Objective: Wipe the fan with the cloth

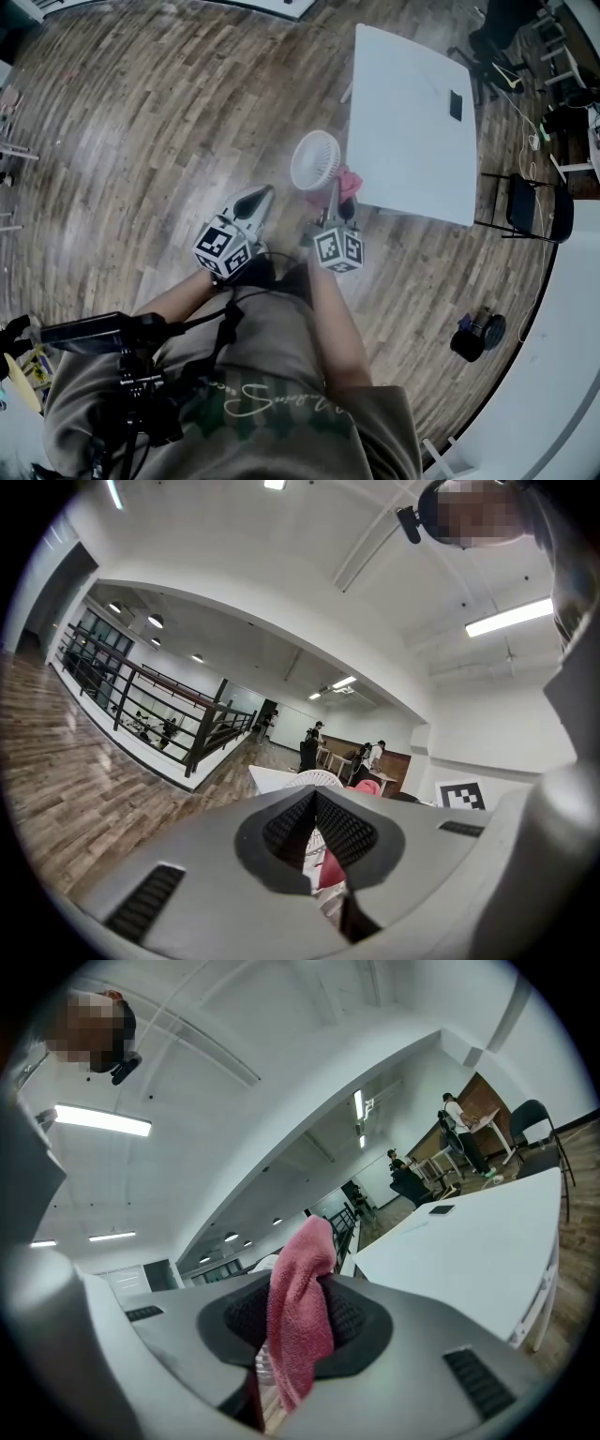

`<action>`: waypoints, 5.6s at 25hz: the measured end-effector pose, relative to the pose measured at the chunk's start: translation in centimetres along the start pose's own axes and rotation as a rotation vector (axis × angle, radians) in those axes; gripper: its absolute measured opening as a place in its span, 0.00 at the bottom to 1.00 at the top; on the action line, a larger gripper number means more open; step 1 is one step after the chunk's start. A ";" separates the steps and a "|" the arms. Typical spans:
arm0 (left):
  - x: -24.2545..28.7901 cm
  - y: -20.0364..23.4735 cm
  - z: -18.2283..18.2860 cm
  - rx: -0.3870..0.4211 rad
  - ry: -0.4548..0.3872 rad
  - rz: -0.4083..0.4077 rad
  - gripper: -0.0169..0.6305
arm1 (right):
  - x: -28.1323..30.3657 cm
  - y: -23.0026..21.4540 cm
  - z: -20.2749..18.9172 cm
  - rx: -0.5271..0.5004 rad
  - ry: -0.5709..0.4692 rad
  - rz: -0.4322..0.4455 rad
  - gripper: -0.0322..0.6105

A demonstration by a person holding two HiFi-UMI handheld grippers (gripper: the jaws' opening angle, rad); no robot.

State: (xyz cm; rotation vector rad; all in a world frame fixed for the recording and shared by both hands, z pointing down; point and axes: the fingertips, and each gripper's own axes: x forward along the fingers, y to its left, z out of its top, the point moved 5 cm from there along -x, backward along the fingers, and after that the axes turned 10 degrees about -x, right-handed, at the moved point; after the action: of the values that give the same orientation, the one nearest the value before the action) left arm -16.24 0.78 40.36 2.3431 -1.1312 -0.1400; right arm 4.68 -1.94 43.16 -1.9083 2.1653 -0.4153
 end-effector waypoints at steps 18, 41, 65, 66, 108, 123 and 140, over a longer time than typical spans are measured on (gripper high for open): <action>-1.0 0.1 -0.5 0.027 0.014 -0.002 0.05 | -1.0 0.2 -1.9 0.024 -0.001 -0.015 0.22; -1.2 1.3 -0.5 0.038 0.038 0.015 0.05 | -1.8 1.0 -7.0 0.133 0.105 0.023 0.22; 9.4 -8.6 0.0 0.196 -0.176 0.234 0.05 | 4.7 -5.9 3.8 -0.245 0.136 0.324 0.21; 9.6 -8.8 -0.1 0.196 -0.185 0.256 0.05 | 5.1 -5.8 3.3 -0.251 0.146 0.343 0.21; 8.9 -9.4 -4.6 0.192 -0.207 0.458 0.05 | 6.0 -5.5 -4.4 -0.332 0.238 0.408 0.21; 9.0 -9.6 -6.1 0.170 -0.194 0.480 0.05 | 5.8 -6.2 -4.6 -0.346 0.204 0.451 0.22; 9.7 -9.2 -8.0 0.125 -0.152 0.467 0.05 | 5.5 -8.6 -6.4 -0.360 0.221 0.403 0.22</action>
State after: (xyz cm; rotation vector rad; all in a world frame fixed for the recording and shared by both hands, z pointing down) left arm -1.05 1.51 43.85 2.1307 -1.7736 -0.0796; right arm 9.74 -8.01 52.34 -1.5711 2.8525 -0.1742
